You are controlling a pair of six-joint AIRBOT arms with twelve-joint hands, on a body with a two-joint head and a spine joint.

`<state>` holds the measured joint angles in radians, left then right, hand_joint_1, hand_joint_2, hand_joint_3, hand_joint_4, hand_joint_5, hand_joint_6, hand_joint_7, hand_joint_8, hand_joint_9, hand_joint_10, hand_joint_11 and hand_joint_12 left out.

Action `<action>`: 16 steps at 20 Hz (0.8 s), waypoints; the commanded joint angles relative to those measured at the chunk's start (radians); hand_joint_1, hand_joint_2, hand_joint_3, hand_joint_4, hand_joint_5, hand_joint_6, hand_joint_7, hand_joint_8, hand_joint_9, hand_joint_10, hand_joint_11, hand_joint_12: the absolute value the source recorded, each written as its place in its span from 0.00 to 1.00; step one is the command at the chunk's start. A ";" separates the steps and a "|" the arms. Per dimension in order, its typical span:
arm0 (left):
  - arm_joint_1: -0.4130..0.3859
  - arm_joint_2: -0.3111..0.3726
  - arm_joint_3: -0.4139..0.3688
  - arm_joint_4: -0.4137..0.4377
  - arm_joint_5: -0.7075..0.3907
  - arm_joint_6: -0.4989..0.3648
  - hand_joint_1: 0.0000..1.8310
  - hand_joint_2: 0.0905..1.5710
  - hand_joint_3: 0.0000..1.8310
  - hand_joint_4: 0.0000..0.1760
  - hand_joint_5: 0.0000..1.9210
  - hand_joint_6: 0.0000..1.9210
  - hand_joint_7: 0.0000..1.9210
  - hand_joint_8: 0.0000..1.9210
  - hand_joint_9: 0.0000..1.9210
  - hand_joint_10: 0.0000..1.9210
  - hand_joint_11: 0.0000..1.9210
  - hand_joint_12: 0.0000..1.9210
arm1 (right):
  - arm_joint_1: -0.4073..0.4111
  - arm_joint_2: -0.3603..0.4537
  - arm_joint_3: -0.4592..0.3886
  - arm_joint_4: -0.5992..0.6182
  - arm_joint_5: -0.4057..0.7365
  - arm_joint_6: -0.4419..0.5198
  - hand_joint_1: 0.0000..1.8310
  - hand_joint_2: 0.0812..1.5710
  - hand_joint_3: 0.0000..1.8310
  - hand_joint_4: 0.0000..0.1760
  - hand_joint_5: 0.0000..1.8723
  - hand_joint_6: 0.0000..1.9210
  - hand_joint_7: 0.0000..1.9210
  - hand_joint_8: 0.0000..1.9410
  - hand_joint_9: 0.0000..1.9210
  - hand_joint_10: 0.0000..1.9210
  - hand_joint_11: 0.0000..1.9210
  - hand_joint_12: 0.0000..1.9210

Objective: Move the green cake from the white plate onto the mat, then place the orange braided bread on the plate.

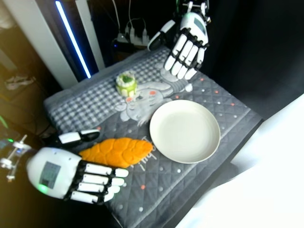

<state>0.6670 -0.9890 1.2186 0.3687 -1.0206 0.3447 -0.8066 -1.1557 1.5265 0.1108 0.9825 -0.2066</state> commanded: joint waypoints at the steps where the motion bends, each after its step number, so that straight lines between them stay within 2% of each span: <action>1: -0.004 0.004 -0.004 -0.040 -0.115 -0.001 0.46 0.52 0.00 0.00 0.24 0.00 0.22 0.00 0.22 0.00 0.00 0.48 | 0.006 0.001 0.008 0.015 0.079 0.014 0.55 0.45 0.00 0.01 0.26 0.00 0.26 0.00 0.27 0.00 0.14 0.37; 2: -0.003 0.004 -0.004 -0.040 -0.115 -0.001 0.45 0.54 0.00 0.00 0.22 0.00 0.21 0.00 0.20 0.00 0.00 0.46 | 0.006 0.001 0.008 0.014 0.079 0.014 0.58 0.49 0.00 0.00 0.32 0.00 0.33 0.01 0.34 0.01 0.20 0.38; 3: -0.003 0.004 -0.004 -0.040 -0.114 -0.001 0.46 0.52 0.00 0.00 0.24 0.01 0.24 0.01 0.21 0.01 0.02 0.47 | 0.006 0.000 0.008 0.012 0.079 0.015 0.61 0.51 0.00 0.00 0.37 0.00 0.39 0.01 0.41 0.02 0.26 0.39; 4: -0.002 0.004 -0.004 -0.040 -0.114 -0.001 0.48 0.51 0.00 0.00 0.31 0.01 0.32 0.01 0.28 0.02 0.06 0.48 | 0.006 0.000 0.008 0.012 0.079 0.015 0.66 0.54 0.00 0.00 0.46 0.01 0.53 0.03 0.53 0.05 0.35 0.45; 5: 0.000 0.003 -0.004 -0.041 -0.113 -0.001 0.49 0.53 0.00 0.00 0.30 0.00 0.32 0.01 0.29 0.02 0.08 0.49 | 0.006 0.000 0.008 0.008 0.080 0.017 0.74 0.58 0.00 0.00 0.52 0.00 0.67 0.14 0.62 0.07 0.39 0.54; 6: 0.002 0.003 -0.003 -0.043 -0.113 -0.001 0.50 0.52 0.00 0.00 0.29 0.00 0.31 0.00 0.28 0.01 0.06 0.47 | 0.006 0.000 0.009 0.008 0.080 0.017 0.71 0.62 0.00 0.00 0.69 0.03 0.64 0.35 0.65 0.09 0.39 0.66; 7: 0.004 0.002 -0.003 -0.044 -0.113 -0.001 0.49 0.52 0.00 0.00 0.28 0.00 0.29 0.00 0.27 0.00 0.05 0.46 | 0.006 0.000 0.010 0.009 0.081 0.017 0.71 0.62 0.01 0.00 0.74 0.01 0.62 0.41 0.63 0.25 0.41 0.76; 8: 0.007 0.002 -0.003 -0.047 -0.113 -0.001 0.48 0.51 0.00 0.00 0.25 0.00 0.25 0.00 0.23 0.00 0.03 0.45 | 0.006 0.000 0.013 0.010 0.082 0.018 0.70 0.62 0.00 0.00 0.73 0.09 0.68 0.26 0.61 0.46 0.48 0.82; 9: 0.010 0.001 -0.003 -0.049 -0.113 -0.001 0.48 0.50 0.00 0.00 0.25 0.00 0.24 0.00 0.23 0.00 0.04 0.45 | 0.006 0.000 0.015 0.010 0.084 0.023 0.70 0.61 0.00 0.00 0.68 0.21 0.70 0.21 0.60 0.56 0.52 0.83; 10: 0.014 0.001 -0.002 -0.051 -0.113 -0.001 0.47 0.48 0.00 0.00 0.25 0.00 0.26 0.00 0.24 0.00 0.05 0.43 | 0.006 0.000 0.019 0.010 0.088 0.029 0.70 0.62 0.00 0.00 0.66 0.23 0.69 0.24 0.59 0.53 0.51 0.79; 11: 0.016 0.000 -0.002 -0.053 -0.114 -0.001 0.48 0.49 0.00 0.00 0.24 0.00 0.25 0.00 0.23 0.00 0.04 0.43 | 0.007 0.001 0.023 0.010 0.098 0.038 0.70 0.62 0.00 0.00 0.67 0.20 0.68 0.28 0.59 0.54 0.51 0.81; 13: 0.018 -0.001 0.000 -0.054 -0.114 0.000 0.45 0.57 0.01 0.00 0.19 0.00 0.18 0.00 0.18 0.00 0.00 0.43 | 0.009 0.003 0.028 0.010 0.114 0.047 0.71 0.62 0.00 0.00 0.65 0.23 0.71 0.24 0.61 0.50 0.54 0.76; 14: 0.020 -0.002 0.000 -0.054 -0.114 0.000 0.46 0.55 0.00 0.00 0.23 0.01 0.22 0.00 0.21 0.01 0.03 0.47 | 0.010 0.005 0.030 0.011 0.122 0.052 0.71 0.62 0.00 0.00 0.66 0.18 0.69 0.30 0.62 0.42 0.52 0.71; 15: 0.021 -0.002 0.001 -0.055 -0.114 0.000 0.44 0.57 0.01 0.00 0.21 0.00 0.20 0.00 0.20 0.00 0.00 0.48 | 0.012 0.008 0.031 0.011 0.132 0.057 0.71 0.62 0.00 0.00 0.67 0.15 0.66 0.35 0.61 0.38 0.50 0.70; 16: 0.023 -0.003 0.001 -0.057 -0.114 0.001 0.43 0.56 0.00 0.00 0.20 0.00 0.18 0.00 0.19 0.00 0.00 0.49 | 0.017 0.014 0.031 0.011 0.146 0.064 0.71 0.64 0.00 0.00 0.68 0.10 0.61 0.47 0.59 0.47 0.47 0.76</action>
<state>0.6941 -0.9894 1.2194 0.3519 -1.0218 0.3454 -0.7887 -1.1522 1.5520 0.1101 1.0504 -0.1535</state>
